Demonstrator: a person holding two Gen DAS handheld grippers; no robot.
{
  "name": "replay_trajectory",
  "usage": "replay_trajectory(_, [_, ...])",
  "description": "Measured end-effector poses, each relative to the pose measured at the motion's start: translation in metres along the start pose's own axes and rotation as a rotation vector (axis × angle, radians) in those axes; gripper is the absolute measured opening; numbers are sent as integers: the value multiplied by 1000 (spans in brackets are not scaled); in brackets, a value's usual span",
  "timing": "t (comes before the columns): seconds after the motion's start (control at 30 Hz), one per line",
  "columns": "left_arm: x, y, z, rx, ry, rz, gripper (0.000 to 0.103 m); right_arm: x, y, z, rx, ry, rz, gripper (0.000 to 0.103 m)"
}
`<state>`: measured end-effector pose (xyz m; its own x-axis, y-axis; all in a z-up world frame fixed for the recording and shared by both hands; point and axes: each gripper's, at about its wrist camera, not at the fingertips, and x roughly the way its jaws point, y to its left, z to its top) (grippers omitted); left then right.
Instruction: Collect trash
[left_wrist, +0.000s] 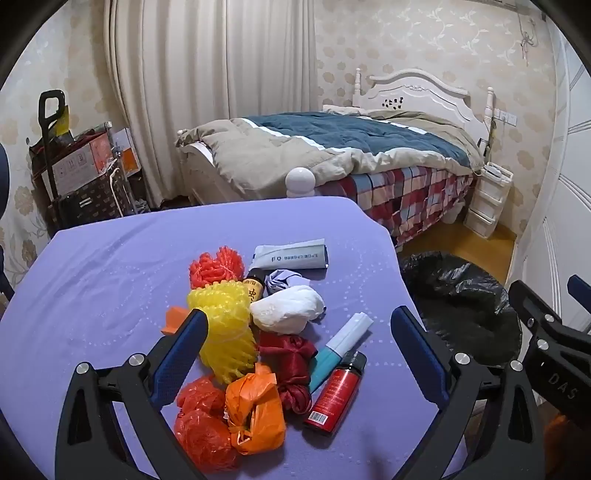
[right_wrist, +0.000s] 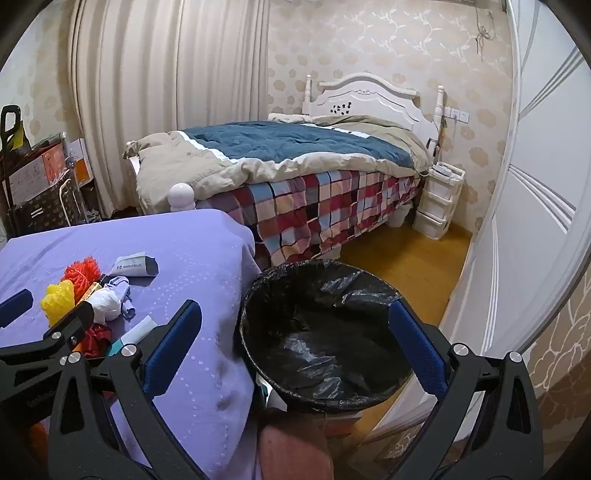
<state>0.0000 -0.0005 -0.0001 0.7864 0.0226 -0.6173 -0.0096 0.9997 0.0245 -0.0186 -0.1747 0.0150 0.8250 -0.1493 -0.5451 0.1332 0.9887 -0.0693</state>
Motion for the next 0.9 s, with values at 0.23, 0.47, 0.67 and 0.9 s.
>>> replay_trajectory(0.23, [-5, 0, 4, 8, -13, -5, 96, 3, -4, -2, 1, 1, -10, 99])
replay_trajectory(0.47, [-10, -1, 6, 6, -7, -11, 96, 5, -11, -6, 18, 12, -1, 99])
replay_trajectory(0.67, [-5, -4, 2, 6, -10, 1, 96, 4, -16, -3, 29, 20, -3, 99])
replay_trajectory(0.9, [-7, -3, 5, 2, -5, 0, 96, 4, -17, -4, 29, 20, -1, 99])
